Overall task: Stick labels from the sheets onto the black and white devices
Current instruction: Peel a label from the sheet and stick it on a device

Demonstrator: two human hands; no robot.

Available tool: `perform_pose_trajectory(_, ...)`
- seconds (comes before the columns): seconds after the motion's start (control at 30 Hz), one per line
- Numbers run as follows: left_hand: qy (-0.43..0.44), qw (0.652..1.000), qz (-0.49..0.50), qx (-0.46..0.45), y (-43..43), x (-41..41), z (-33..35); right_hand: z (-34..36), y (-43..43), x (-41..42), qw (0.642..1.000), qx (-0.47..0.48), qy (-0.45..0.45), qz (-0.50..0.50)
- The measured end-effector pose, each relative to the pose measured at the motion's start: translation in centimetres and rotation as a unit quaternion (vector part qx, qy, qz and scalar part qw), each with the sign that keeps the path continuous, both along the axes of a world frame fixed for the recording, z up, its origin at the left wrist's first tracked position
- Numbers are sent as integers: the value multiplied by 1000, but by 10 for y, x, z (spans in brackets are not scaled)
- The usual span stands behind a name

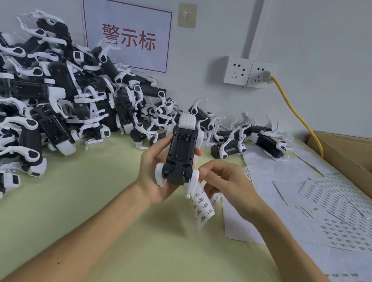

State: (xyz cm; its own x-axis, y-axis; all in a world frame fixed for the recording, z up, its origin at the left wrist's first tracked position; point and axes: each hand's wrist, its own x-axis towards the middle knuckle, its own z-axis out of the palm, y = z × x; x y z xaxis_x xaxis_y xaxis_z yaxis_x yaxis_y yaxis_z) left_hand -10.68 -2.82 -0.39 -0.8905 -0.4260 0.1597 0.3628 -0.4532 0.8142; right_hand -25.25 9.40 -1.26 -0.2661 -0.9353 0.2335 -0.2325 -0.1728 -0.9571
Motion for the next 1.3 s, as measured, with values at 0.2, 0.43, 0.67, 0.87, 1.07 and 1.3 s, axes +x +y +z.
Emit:
perform_pose_trajectory(0.2,61,992,-98,46,-7,-2,-7,0,0,0,999,8,-23,29)
perform_pose_trajectory(0.43,85,986,-126,75,-12,-3,-10,0,0,-4,999,8,-33,25)
perform_pose_trajectory(0.67,18,999,5,38,-17,-2,-3,1,0,-12,992,-32,-99,-67)
perform_pose_trajectory(0.87,-40,983,166,-66,-27,1,5,0,-1,-14,990,-40,-115,-76)
perform_pose_trajectory(1.07,39,996,-33,67,-49,17,8,3,-3,-8,988,-89,-18,-128)
perform_pose_trajectory(1.3,34,977,-198,75,-38,5,-3,-1,-3,-3,979,-115,90,-141)
